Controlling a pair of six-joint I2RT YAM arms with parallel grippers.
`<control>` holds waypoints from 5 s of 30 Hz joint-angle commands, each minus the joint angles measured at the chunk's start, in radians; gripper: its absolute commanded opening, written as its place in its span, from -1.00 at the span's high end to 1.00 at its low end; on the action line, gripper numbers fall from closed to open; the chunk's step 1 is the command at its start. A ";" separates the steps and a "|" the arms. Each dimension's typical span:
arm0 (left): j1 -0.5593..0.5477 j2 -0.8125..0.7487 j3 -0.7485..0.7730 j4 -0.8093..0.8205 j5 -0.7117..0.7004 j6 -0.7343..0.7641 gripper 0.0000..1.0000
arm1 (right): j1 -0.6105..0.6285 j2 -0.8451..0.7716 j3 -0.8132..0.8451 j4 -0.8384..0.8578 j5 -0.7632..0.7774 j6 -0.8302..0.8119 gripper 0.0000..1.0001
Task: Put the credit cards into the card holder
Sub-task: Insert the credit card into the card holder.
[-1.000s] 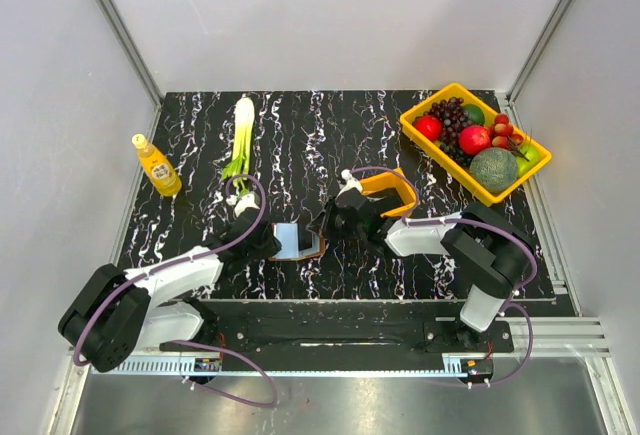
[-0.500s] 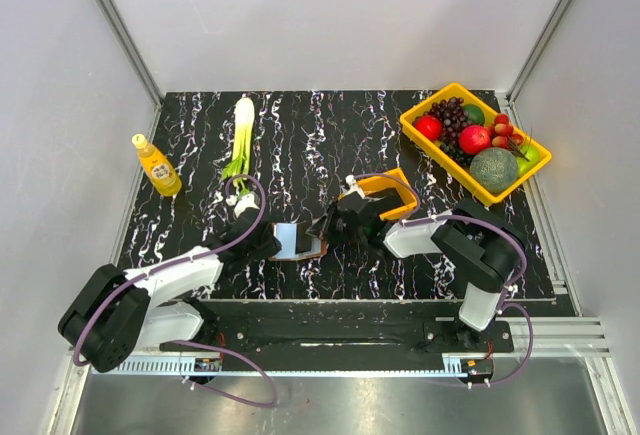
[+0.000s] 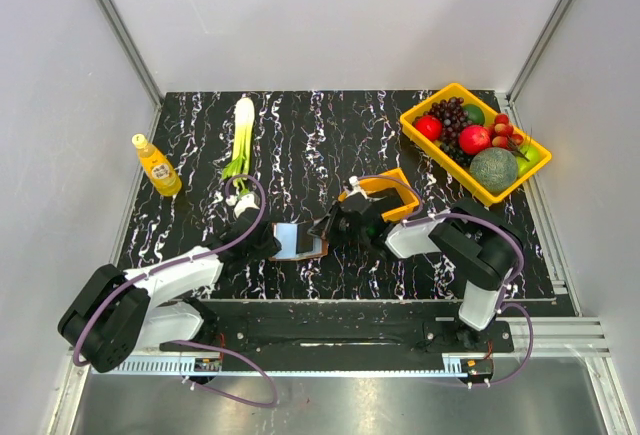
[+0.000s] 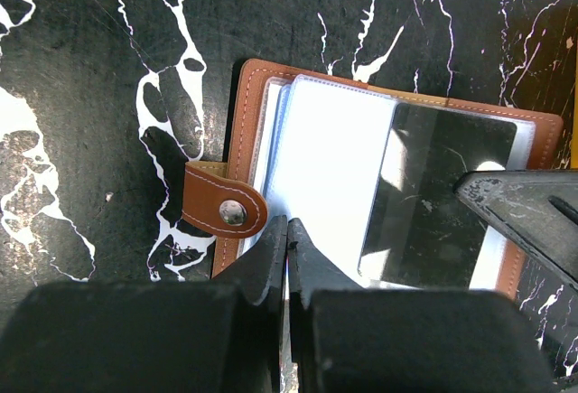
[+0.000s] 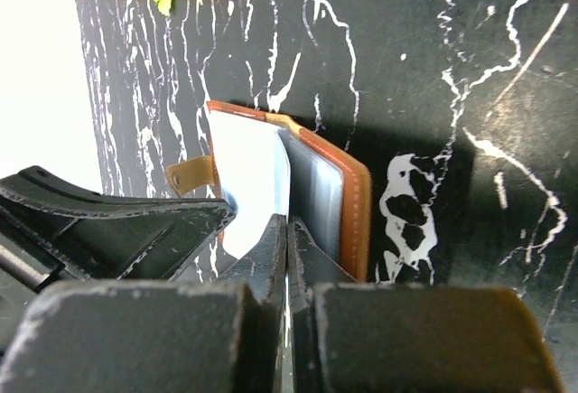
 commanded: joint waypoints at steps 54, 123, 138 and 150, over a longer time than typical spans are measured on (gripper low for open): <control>0.002 -0.004 -0.006 -0.122 -0.073 0.025 1.00 | 0.086 0.065 0.042 -0.163 0.100 -0.019 1.00; 0.003 0.001 -0.037 -0.059 -0.041 0.019 1.00 | 0.105 0.030 0.240 -0.476 0.140 -0.148 0.41; 0.002 -0.019 -0.049 -0.033 -0.012 0.008 1.00 | 0.145 0.105 0.316 -0.493 0.118 -0.100 0.17; -0.005 -0.027 -0.063 -0.009 0.002 0.005 1.00 | 0.181 0.162 0.479 -0.686 0.186 -0.189 0.18</control>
